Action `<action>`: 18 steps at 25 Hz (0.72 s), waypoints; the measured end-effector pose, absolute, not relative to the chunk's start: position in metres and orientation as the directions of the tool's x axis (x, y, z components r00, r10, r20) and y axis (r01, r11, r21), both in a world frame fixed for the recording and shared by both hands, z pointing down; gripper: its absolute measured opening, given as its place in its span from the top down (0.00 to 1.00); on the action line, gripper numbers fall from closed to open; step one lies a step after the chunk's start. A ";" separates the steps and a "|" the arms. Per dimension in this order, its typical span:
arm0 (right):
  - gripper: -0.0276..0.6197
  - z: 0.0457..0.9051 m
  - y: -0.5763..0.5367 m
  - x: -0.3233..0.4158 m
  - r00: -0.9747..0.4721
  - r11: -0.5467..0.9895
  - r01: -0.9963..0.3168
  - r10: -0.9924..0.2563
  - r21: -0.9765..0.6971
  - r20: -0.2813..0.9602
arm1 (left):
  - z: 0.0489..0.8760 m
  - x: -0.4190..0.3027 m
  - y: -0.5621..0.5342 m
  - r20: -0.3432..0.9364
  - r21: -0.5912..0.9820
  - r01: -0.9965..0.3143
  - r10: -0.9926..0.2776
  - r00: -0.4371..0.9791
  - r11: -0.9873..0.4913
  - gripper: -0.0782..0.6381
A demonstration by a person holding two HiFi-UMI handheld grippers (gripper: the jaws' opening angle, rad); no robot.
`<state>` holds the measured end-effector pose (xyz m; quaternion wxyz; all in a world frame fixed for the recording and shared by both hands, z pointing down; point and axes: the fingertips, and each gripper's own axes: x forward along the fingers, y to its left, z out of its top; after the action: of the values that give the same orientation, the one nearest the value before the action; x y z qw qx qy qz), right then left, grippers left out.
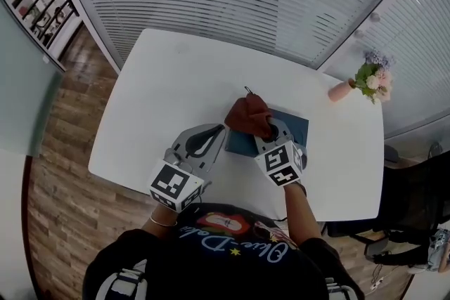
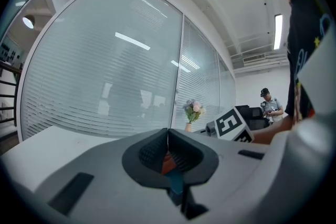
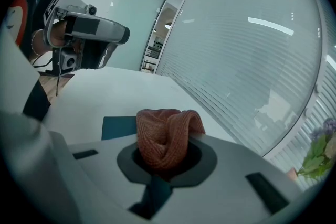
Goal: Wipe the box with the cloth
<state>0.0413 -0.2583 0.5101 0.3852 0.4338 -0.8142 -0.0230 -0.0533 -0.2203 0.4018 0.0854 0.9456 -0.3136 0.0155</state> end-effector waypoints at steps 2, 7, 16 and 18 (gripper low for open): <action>0.92 0.511 -0.257 0.051 -0.320 0.612 -0.702 -0.727 0.363 0.608 | 0.401 -0.050 -0.218 0.093 0.149 -0.602 -0.595 0.798 -0.785 0.89; 0.92 0.511 -0.250 0.067 -0.330 0.613 -0.714 -0.720 0.338 0.611 | 0.401 -0.047 -0.212 0.125 0.142 -0.627 -0.614 0.779 -0.766 0.89; 0.92 0.503 -0.241 0.098 -0.357 0.594 -0.755 -0.729 0.279 0.584 | 0.391 -0.029 -0.202 0.136 0.129 -0.646 -0.632 0.763 -0.752 0.89; 0.92 0.503 -0.237 0.105 -0.349 0.588 -0.759 -0.730 0.280 0.587 | 0.388 -0.024 -0.199 0.135 0.126 -0.645 -0.631 0.764 -0.753 0.89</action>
<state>0.1054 -0.2371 0.5033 0.3461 0.4534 -0.8211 0.0206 -0.0238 -0.1989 0.3885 0.0828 0.9354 -0.3412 0.0420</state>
